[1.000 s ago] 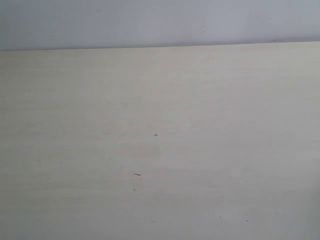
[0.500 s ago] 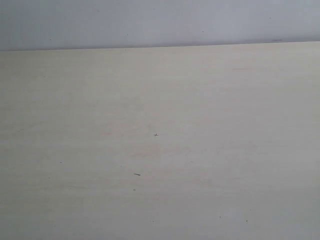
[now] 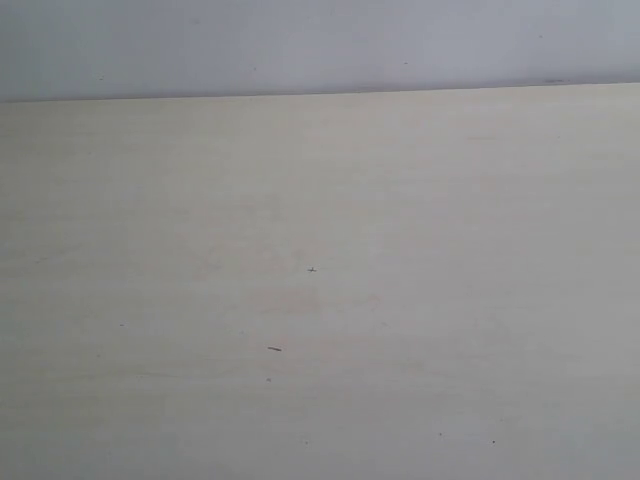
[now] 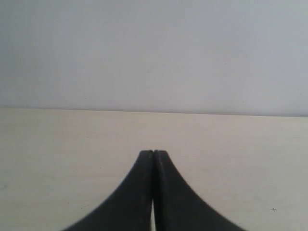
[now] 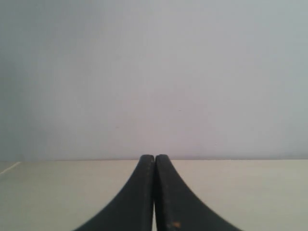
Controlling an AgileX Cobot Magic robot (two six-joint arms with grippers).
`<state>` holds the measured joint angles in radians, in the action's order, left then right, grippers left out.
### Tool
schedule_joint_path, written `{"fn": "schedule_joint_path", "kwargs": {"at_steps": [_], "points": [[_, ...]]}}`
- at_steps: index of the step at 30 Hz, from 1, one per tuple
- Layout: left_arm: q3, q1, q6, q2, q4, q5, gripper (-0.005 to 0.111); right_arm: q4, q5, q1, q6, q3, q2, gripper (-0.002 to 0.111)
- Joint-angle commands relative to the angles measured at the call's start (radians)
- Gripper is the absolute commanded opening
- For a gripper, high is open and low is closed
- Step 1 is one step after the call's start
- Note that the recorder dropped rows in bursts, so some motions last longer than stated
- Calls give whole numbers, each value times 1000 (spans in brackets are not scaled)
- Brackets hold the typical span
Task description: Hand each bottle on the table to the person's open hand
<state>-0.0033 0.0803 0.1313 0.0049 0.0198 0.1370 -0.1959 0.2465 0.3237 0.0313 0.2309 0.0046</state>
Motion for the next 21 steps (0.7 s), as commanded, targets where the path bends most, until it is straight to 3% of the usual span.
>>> {"fn": "schedule_joint_path", "kwargs": {"at_steps": [1, 6, 8, 10, 21], "points": [[3, 0, -2, 2, -9, -11, 0, 23, -37, -177, -99, -47, -5, 0], [3, 0, -2, 2, -9, -11, 0, 19, -211, -319, -95, -206, -5, 0], [3, 0, -2, 2, -9, -11, 0, 19, -265, -330, -91, -231, -5, 0], [3, 0, -2, 2, -9, -11, 0, 35, -194, -331, -93, -231, -5, 0], [3, 0, -2, 2, -9, -11, 0, 38, -192, -331, -86, -231, -5, 0]]}}
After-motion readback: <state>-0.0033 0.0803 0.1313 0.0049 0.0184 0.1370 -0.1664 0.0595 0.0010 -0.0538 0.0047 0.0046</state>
